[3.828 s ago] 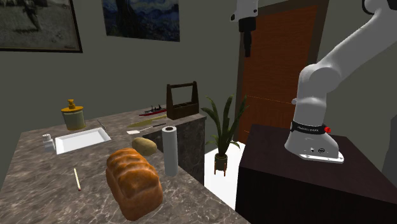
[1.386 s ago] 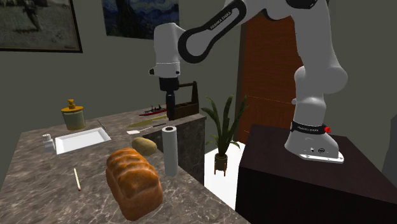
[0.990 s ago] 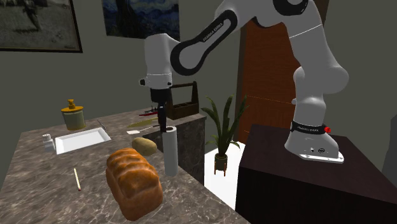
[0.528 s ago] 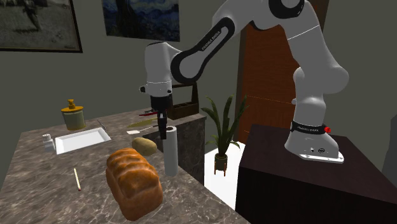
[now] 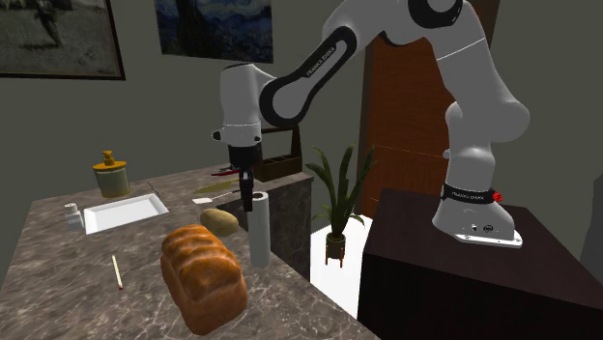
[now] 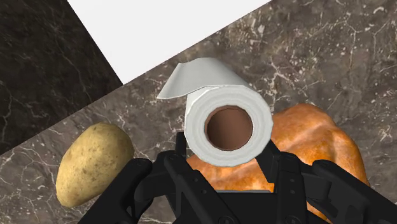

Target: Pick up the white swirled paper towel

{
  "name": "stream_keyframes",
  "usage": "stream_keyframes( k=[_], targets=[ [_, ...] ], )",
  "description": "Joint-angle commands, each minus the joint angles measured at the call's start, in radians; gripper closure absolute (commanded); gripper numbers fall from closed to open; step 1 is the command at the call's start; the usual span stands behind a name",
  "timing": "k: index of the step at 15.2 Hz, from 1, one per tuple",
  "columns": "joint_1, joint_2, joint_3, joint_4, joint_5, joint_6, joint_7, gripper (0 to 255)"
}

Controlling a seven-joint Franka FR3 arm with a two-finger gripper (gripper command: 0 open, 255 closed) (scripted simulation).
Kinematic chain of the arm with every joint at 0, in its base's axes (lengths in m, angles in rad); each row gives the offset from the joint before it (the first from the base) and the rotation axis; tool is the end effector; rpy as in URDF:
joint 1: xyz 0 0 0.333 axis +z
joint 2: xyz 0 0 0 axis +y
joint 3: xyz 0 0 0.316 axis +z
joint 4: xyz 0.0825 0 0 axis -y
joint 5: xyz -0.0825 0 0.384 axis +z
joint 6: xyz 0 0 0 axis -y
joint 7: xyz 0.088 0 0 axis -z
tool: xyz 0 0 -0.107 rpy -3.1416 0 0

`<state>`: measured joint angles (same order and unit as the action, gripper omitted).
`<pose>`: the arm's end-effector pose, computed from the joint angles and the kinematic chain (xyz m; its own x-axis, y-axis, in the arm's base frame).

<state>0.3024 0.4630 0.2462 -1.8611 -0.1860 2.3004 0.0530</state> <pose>0.5513 0.3210 0.2752 0.8278 0.5610 -0.0050 0.5609 -0.8274 0.0289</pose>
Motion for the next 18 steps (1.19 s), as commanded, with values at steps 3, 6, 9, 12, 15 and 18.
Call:
stream_keyframes(
  k=[3, 6, 9, 12, 15, 18],
  targets=[
    [-0.002, -0.014, 0.002, 0.004, 0.005, -0.02, -0.003, 255],
    [-0.005, -0.038, 0.007, 0.012, 0.014, -0.051, -0.01, 255],
    [-0.008, -0.06, 0.012, 0.022, 0.023, -0.083, -0.016, 255],
    [-0.011, -0.081, 0.015, 0.034, 0.031, -0.115, -0.022, 255],
    [-0.013, -0.101, 0.019, 0.049, 0.039, -0.148, -0.028, 255],
    [-0.013, -0.108, 0.02, 0.054, 0.042, -0.161, -0.03, 255]
  ],
)
